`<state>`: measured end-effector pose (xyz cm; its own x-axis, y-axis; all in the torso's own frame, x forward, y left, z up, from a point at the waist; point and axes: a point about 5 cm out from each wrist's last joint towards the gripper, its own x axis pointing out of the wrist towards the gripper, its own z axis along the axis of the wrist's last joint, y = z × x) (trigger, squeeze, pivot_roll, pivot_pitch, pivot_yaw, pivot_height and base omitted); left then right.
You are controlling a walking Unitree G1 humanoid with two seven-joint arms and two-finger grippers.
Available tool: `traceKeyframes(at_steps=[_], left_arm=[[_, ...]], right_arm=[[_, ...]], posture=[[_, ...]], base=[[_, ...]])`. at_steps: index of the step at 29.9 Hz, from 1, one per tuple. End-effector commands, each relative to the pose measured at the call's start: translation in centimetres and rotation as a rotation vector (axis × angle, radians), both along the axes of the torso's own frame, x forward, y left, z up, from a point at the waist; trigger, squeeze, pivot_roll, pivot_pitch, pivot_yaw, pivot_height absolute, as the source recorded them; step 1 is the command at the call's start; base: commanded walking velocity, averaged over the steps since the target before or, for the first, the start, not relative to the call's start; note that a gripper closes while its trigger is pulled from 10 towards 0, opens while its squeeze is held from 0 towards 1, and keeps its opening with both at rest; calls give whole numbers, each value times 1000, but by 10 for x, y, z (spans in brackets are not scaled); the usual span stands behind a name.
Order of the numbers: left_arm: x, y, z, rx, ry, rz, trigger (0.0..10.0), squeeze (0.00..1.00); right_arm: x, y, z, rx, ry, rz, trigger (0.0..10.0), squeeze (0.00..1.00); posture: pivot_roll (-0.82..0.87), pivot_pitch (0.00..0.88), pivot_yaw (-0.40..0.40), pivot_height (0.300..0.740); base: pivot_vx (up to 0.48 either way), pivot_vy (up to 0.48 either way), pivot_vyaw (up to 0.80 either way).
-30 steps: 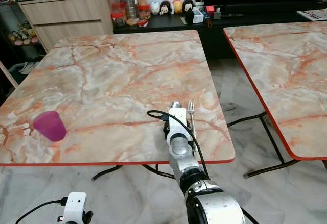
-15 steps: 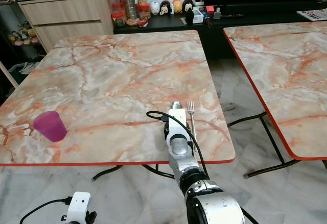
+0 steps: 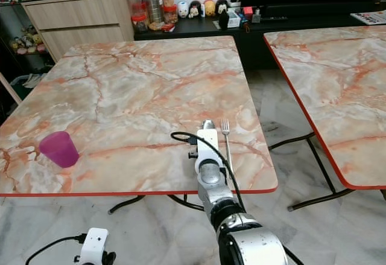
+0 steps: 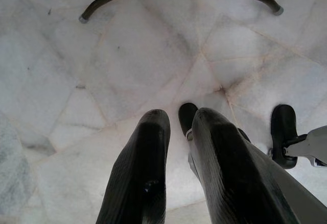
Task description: Setting the table
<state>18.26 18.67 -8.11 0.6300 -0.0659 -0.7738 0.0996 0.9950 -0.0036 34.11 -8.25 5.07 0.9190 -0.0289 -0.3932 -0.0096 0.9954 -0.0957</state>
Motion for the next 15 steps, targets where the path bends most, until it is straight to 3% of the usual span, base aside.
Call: traceKeyframes(at_steps=[1, 15], left_arm=[[-2, 3, -1, 13, 27, -15, 10000, 0], [0, 6, 0, 31, 8, 11, 10000, 0]], right_arm=[[-4, 4, -5, -10, 31, 19, 0, 0], [-3, 3, -3, 17, 2, 11, 0, 0]], posture=[[-28, 0, 81, 740], [-17, 0, 80, 740]], base=[[0, 0, 0], [0, 0, 0]])
